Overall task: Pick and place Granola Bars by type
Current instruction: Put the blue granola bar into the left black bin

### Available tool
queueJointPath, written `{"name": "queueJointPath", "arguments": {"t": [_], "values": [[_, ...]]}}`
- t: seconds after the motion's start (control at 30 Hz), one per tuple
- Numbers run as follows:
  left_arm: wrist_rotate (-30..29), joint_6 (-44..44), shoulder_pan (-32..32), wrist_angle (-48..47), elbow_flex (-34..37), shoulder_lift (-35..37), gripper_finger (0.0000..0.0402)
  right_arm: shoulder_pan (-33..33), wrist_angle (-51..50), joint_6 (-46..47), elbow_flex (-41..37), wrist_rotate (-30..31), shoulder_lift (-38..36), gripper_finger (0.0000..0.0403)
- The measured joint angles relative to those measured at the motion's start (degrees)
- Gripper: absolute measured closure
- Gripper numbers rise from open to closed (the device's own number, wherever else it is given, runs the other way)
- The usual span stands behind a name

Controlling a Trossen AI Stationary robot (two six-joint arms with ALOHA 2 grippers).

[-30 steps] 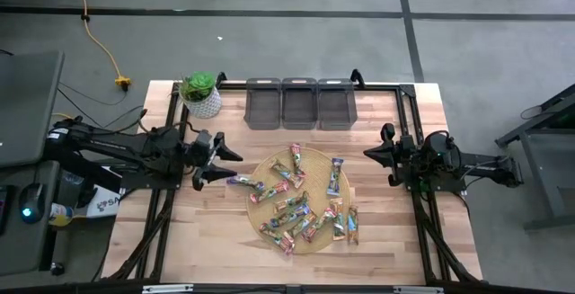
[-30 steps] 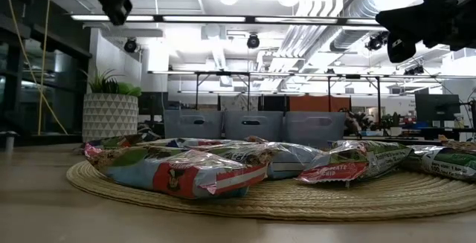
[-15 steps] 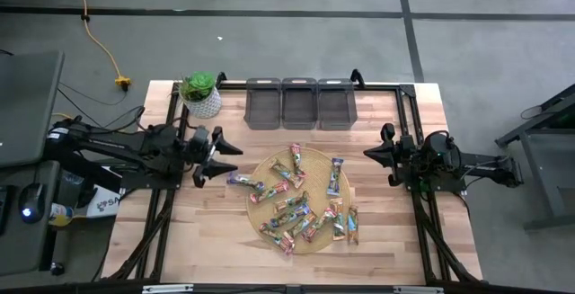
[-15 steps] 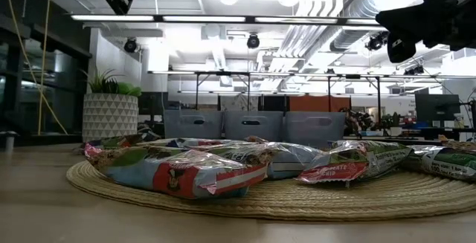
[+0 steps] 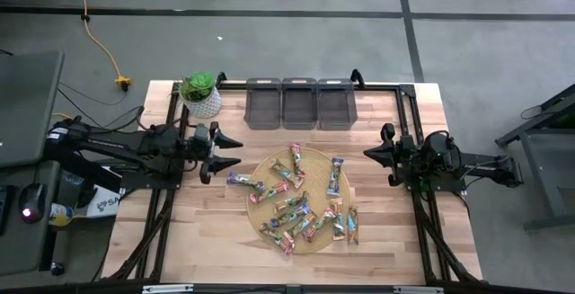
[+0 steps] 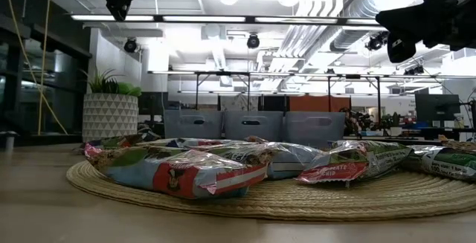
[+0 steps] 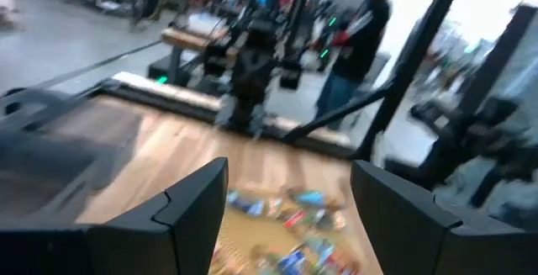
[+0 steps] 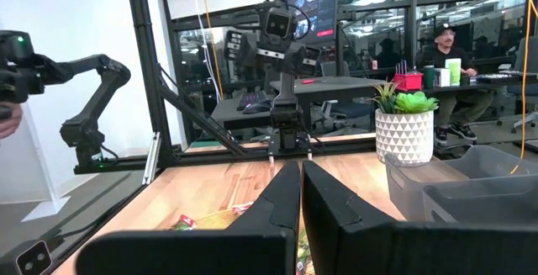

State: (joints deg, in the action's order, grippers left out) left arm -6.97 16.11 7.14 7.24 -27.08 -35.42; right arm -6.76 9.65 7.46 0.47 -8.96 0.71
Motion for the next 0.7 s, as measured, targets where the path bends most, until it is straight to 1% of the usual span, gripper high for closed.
{"name": "queueJointPath", "arguments": {"t": [0.1,0.23,0.33,0.37,0.43,0.5,0.57,0.7], "values": [[-2.21,-2.35,0.0,-11.85,-5.24,-0.29,0.0153,0.0,0.0,0.0,0.0,-0.01,0.0,0.0402],[-6.95,-5.85,0.0,-27.86,-15.31,-1.88,0.0153,0.01,0.0,0.0,0.0,-0.01,0.0,0.0402],[-9.98,-7.28,0.0,-39.34,-22.84,-4.3,0.0153,0.01,0.0,0.0,0.0,-0.01,0.0,0.0402],[-10.19,-7.19,0.0,-43.56,-24.87,-5.42,0.0153,-0.01,0.0,0.0,0.0,-0.01,0.02,0.0402],[-9.94,-6.85,0.0,-50.12,-28.06,-8.15,0.0153,0.0,0.0,0.0,0.0,-0.01,0.0,0.0402],[-8.07,-6.86,0.0,-55.11,-30.17,-11.27,0.0153,0.01,0.0,0.0,0.0,-0.01,0.0,0.0402],[-5.46,-6.86,0.0,-58.7,-31.69,-15.08,0.0153,0.01,0.0,0.0,0.0,-0.01,0.02,0.0402],[-2.5,-6.86,0.02,-64.82,-33.68,-23.84,0.0153,0.0,0.0,0.0,0.0,-0.01,0.02,0.0402]]}}
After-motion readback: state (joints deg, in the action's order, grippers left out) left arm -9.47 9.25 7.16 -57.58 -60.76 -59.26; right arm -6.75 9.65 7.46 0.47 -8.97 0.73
